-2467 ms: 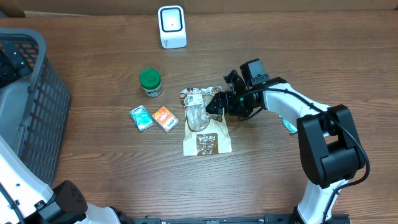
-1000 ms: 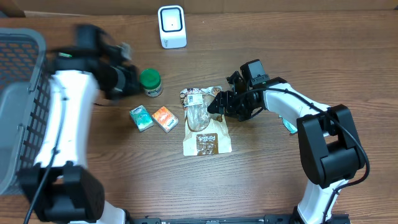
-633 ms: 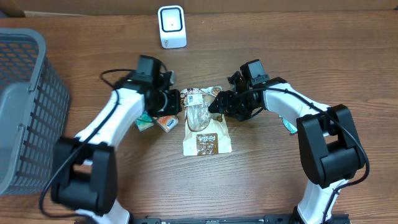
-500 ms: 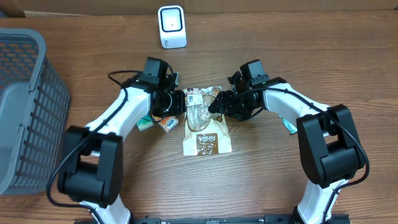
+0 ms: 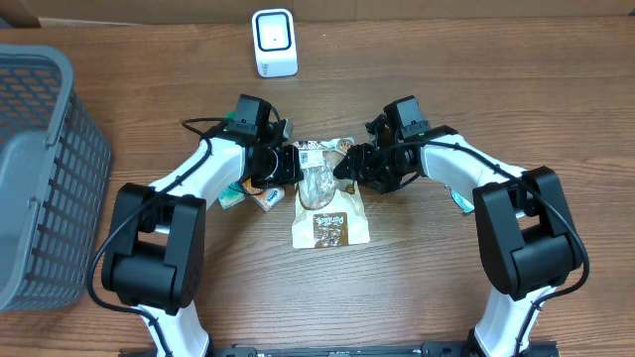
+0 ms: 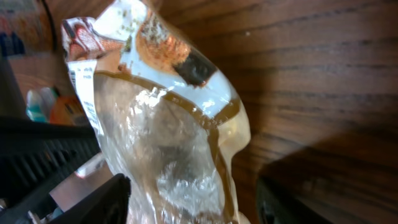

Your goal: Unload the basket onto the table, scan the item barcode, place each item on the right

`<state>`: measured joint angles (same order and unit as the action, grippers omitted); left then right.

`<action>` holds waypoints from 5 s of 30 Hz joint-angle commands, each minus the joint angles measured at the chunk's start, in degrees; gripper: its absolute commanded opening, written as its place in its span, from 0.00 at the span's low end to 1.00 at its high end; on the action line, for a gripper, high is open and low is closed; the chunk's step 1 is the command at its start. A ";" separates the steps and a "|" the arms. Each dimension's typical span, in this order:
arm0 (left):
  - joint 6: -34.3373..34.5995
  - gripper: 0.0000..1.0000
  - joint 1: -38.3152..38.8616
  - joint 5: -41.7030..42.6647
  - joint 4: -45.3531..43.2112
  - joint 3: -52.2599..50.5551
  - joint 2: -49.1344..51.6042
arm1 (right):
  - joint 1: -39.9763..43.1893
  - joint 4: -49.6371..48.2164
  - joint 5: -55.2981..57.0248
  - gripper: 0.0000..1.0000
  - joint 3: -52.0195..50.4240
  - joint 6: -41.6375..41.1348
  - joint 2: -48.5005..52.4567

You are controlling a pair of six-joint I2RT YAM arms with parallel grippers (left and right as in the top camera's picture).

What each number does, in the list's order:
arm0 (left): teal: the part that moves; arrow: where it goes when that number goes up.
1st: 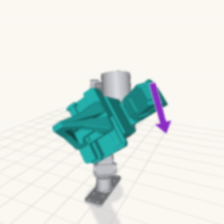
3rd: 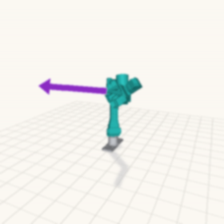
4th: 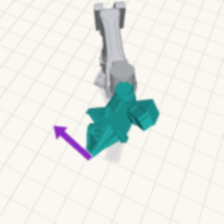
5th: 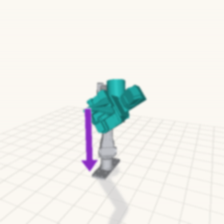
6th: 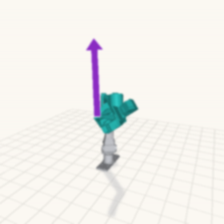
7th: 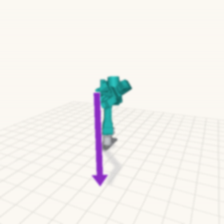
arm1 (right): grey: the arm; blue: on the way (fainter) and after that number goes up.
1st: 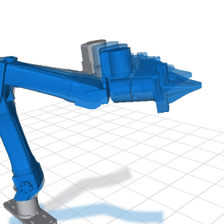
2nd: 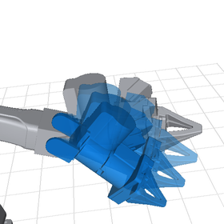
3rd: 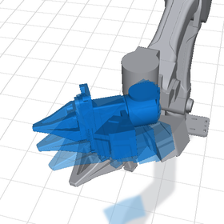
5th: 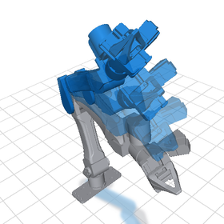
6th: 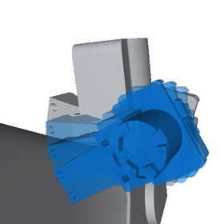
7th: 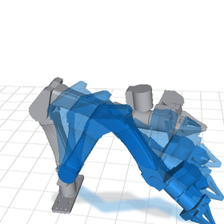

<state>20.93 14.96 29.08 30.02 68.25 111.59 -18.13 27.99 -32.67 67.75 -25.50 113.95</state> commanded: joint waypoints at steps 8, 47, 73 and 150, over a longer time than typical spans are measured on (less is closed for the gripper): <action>0.52 0.04 -0.35 1.68 -0.74 -0.22 5.07 | -1.25 -2.95 0.85 0.59 -4.61 -5.55 1.38; -13.70 0.04 -7.96 -1.44 45.66 47.78 -5.55 | -1.62 6.71 -5.64 0.04 0.87 7.65 -18.10; -28.65 0.83 -35.30 -7.15 56.30 59.58 -5.60 | -5.05 21.81 15.50 0.04 56.17 22.38 -8.33; -28.65 1.00 -35.52 -7.23 56.33 59.41 -5.57 | 16.15 56.17 26.25 0.04 54.62 1.66 -15.43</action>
<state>-6.63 -20.36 21.80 86.21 126.50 107.18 -6.61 82.37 -3.14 124.75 -18.83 95.55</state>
